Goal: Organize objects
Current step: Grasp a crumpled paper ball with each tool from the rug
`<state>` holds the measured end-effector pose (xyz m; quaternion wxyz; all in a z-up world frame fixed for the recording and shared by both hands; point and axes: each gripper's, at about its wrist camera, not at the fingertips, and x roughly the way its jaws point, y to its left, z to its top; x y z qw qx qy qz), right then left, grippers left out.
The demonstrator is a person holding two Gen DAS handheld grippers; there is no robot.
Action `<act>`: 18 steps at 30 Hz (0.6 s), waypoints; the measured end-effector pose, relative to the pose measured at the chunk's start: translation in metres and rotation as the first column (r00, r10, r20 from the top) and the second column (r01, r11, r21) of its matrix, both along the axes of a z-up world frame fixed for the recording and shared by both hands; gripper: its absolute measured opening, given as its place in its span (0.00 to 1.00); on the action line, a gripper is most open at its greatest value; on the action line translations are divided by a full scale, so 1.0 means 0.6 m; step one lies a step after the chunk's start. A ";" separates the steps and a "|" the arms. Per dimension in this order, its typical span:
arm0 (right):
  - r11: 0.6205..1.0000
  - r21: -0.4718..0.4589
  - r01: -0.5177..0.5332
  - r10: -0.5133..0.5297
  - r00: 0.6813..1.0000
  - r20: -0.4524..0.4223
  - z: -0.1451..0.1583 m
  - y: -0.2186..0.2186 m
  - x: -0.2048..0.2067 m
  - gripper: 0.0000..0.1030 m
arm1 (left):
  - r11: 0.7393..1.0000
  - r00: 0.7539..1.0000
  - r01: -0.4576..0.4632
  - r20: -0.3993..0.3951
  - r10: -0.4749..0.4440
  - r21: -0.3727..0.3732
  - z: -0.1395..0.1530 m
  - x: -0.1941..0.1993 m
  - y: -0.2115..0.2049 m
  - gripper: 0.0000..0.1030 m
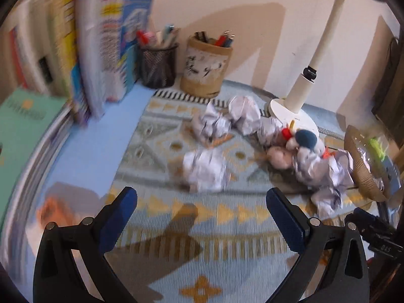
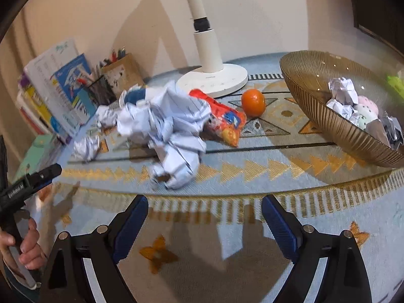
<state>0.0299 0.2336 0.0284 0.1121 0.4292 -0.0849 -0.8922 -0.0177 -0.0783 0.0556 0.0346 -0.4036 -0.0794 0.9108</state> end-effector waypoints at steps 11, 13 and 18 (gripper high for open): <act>0.999 0.049 -0.022 0.022 1.000 -0.015 -0.033 -0.067 -0.068 0.88 | 0.998 1.000 0.019 -0.021 -0.020 -0.061 -0.061 -0.065 0.030 0.89; 0.998 0.061 -0.019 0.021 0.999 -0.030 -0.032 -0.071 -0.071 0.88 | 0.996 1.000 0.018 -0.021 -0.020 -0.089 -0.063 -0.067 0.037 0.73; 0.996 0.092 0.000 -0.001 1.000 0.007 -0.044 -0.072 -0.084 0.54 | 0.986 0.998 0.035 -0.049 -0.044 -0.165 -0.064 -0.057 0.051 0.43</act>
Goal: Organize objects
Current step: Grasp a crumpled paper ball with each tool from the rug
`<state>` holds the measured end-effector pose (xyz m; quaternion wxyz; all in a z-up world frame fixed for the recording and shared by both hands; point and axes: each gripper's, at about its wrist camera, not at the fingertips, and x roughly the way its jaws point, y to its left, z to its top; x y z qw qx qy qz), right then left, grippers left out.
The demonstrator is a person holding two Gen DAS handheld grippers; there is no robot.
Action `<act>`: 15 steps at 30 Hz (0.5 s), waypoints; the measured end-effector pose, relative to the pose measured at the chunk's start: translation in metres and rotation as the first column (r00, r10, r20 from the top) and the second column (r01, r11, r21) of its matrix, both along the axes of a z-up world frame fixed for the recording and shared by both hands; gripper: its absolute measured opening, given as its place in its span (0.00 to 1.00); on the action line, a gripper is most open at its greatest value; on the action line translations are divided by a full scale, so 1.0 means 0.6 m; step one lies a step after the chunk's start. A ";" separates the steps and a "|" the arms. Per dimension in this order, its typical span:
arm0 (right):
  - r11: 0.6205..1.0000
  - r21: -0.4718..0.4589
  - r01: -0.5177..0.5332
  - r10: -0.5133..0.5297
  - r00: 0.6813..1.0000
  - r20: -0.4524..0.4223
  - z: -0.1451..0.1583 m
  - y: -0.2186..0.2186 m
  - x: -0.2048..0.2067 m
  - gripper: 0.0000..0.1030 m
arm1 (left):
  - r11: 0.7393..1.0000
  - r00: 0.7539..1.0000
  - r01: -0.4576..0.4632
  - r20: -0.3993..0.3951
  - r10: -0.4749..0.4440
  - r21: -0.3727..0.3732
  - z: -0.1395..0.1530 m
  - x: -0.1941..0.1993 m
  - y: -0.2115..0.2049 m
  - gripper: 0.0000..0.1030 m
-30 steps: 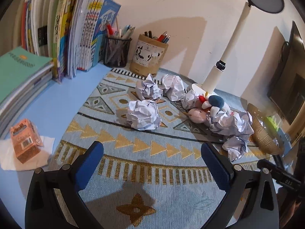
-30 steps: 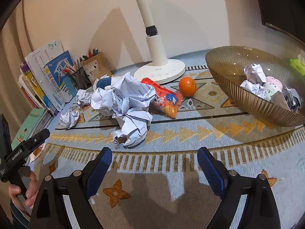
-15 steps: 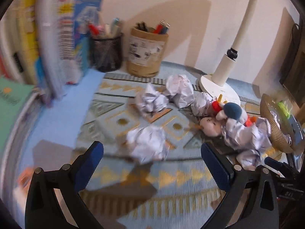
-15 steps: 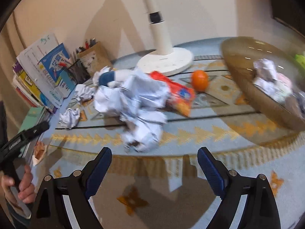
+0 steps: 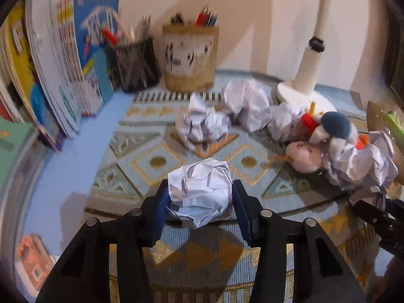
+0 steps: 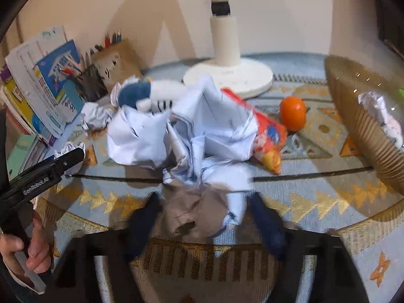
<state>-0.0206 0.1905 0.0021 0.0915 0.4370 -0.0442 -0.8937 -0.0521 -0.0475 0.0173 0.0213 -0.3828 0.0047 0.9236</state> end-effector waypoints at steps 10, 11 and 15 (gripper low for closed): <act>0.983 -0.094 -0.155 0.150 0.987 -0.058 0.029 0.013 0.088 0.52 | 0.961 0.986 0.163 -0.057 -0.154 0.223 0.049 0.085 0.033 0.43; 0.981 -0.090 -0.172 0.167 0.984 -0.063 0.034 0.016 0.105 0.52 | 0.950 0.982 0.188 -0.066 -0.177 0.250 0.053 0.099 0.045 0.43; 0.981 -0.016 -0.191 0.189 0.979 -0.076 0.047 0.044 0.161 0.53 | 0.931 0.964 0.263 -0.104 -0.244 0.253 0.047 0.141 0.101 0.43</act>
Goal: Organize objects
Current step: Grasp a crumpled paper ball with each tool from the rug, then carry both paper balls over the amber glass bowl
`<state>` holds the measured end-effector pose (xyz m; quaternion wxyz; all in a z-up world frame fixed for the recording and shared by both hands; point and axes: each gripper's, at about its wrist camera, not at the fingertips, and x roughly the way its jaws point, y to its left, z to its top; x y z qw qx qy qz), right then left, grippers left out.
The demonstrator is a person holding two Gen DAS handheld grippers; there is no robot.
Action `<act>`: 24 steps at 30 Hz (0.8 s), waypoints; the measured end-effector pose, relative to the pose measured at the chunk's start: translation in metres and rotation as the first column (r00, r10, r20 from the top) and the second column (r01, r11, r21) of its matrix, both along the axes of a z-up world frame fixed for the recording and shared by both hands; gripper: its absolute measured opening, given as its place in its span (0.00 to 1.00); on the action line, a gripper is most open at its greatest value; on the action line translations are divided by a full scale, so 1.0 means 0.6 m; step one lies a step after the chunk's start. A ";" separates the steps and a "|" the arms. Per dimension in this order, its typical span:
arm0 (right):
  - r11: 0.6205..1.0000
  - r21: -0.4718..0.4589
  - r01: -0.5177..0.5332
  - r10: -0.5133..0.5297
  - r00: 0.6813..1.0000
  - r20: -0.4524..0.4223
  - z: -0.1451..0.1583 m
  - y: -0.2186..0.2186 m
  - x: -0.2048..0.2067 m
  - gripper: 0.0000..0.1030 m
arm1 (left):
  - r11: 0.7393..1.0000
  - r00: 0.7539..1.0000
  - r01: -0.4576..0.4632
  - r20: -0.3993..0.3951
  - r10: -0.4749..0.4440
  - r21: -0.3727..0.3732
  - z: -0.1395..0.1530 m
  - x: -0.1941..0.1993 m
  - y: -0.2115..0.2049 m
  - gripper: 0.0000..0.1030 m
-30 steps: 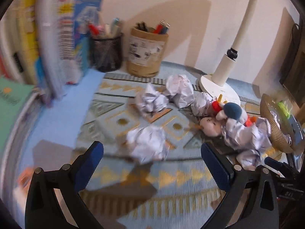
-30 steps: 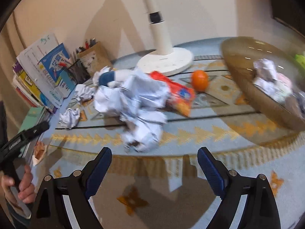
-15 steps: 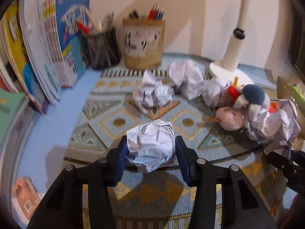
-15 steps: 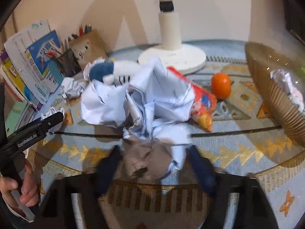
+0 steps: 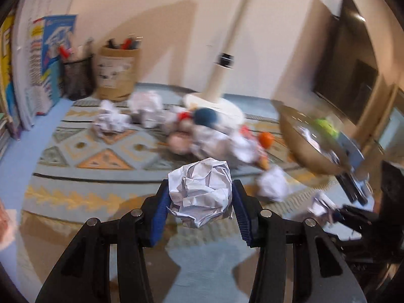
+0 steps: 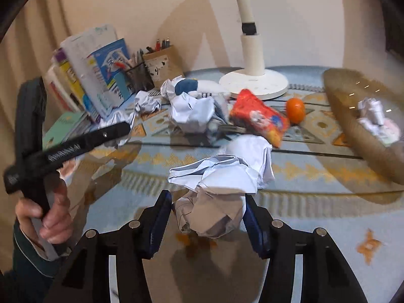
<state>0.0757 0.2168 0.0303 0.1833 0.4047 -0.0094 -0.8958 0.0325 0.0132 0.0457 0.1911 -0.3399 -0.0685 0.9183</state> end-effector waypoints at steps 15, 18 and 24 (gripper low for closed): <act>0.998 0.032 0.046 -0.049 0.994 0.094 -0.050 0.053 0.005 0.78 | 0.991 0.992 0.122 0.026 -0.121 -0.051 -0.031 0.018 0.054 0.46; 0.998 0.036 0.049 -0.052 0.995 0.089 -0.050 0.051 0.006 0.78 | 0.991 0.992 0.123 0.025 -0.122 -0.054 -0.032 0.017 0.056 0.46; 0.993 -0.010 0.114 -0.113 0.990 0.090 -0.047 0.075 0.001 0.63 | 0.990 0.992 0.128 0.020 -0.127 -0.059 -0.032 0.021 0.058 0.46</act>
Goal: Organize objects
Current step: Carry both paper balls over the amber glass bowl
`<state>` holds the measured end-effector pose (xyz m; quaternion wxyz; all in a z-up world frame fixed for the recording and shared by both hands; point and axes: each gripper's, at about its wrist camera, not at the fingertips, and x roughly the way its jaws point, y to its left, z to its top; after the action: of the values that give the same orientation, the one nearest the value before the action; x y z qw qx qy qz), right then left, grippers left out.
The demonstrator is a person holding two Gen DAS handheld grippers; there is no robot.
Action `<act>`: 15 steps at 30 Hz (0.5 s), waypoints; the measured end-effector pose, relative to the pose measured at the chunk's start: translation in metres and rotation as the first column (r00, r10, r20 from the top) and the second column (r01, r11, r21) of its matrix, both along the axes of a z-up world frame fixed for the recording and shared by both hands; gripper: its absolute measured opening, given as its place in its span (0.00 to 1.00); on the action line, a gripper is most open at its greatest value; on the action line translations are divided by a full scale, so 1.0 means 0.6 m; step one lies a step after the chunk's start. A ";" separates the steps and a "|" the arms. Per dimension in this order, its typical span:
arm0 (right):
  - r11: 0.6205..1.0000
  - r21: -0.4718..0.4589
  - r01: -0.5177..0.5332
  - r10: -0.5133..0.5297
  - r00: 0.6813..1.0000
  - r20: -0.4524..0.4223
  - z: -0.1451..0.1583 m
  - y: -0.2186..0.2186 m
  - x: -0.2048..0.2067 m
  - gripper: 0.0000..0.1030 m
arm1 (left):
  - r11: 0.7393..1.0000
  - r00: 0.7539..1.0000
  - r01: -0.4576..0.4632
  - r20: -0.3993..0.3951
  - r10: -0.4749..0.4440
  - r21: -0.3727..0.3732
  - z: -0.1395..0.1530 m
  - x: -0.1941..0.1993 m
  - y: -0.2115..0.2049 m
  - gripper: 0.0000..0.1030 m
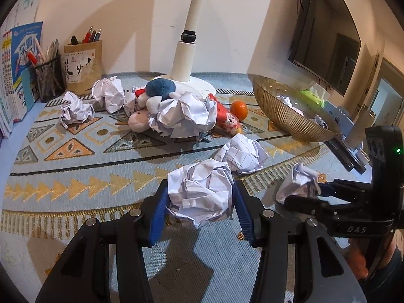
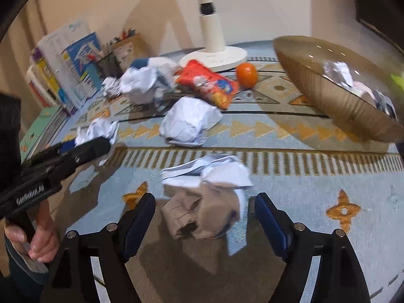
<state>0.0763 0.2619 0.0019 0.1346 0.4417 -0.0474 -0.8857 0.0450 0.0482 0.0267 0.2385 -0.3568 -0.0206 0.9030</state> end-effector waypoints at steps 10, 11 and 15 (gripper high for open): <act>0.995 -0.035 0.096 -0.101 0.978 -0.182 0.098 0.072 0.049 0.52 | 0.996 0.995 0.039 -0.096 -0.031 0.079 0.135 0.006 0.060 0.45; 0.992 -0.036 0.123 -0.128 0.966 -0.223 0.124 0.092 0.053 0.52 | 0.995 0.991 0.066 -0.121 -0.056 0.079 0.162 -0.003 0.087 0.45; 0.956 -0.098 0.275 -0.292 0.893 -0.342 0.215 0.190 0.057 0.53 | 0.999 0.988 0.027 -0.150 -0.023 0.026 0.203 -0.045 0.186 0.45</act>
<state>0.1103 0.3758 0.1311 0.0208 0.2607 -0.1072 -0.9592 0.0178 0.1599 0.1485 0.2555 -0.2848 -0.0108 0.9239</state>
